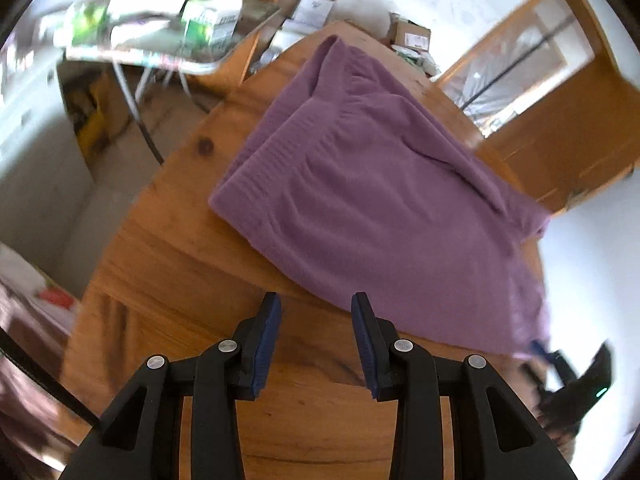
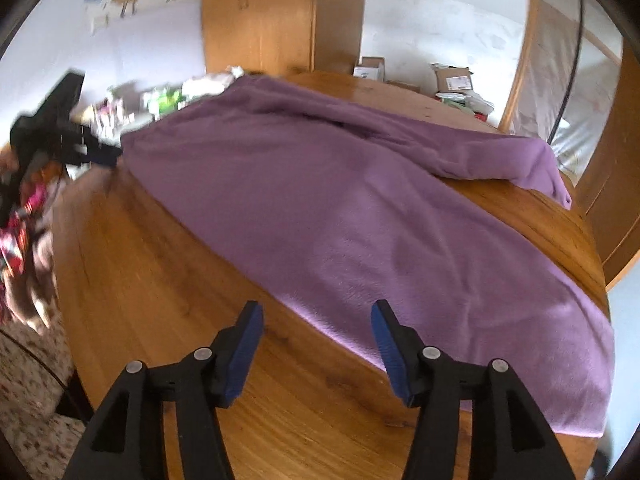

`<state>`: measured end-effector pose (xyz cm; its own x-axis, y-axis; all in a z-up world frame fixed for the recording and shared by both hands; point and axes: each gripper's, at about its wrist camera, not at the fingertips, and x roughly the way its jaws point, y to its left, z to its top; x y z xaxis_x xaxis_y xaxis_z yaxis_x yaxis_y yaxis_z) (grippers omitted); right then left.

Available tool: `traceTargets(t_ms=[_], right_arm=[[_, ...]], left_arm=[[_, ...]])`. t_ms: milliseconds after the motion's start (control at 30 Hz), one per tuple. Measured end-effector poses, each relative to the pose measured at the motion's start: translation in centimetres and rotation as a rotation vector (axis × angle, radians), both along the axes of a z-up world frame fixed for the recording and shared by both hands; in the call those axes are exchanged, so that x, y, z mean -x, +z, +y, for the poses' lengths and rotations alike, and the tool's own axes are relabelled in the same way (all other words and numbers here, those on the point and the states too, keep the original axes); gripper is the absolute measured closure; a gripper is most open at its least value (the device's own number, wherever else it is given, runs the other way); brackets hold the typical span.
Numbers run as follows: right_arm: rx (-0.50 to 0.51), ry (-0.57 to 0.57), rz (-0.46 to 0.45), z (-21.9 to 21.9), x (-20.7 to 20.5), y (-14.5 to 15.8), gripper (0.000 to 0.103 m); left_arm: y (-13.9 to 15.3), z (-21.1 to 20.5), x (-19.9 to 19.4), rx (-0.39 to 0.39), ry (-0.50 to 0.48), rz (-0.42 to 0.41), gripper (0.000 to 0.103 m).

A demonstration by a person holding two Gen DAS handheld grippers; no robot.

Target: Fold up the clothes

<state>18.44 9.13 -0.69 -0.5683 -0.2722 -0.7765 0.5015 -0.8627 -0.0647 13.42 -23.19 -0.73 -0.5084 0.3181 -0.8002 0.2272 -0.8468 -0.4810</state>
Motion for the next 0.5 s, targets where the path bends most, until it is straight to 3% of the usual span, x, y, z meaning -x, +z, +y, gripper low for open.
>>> traceTargets(t_ms=[133, 500], right_arm=[[-0.046, -0.009, 0.005, -0.5, 0.3, -0.6, 0.046], [0.002, -0.070, -0.007, 0.6, 1.6, -0.7, 0.050]], left_arm=[[0.1, -0.4, 0.6, -0.024, 0.016, 0.010, 0.050], [-0.3, -2.5, 2.4, -0.142, 0.120, 0.011, 0.050]])
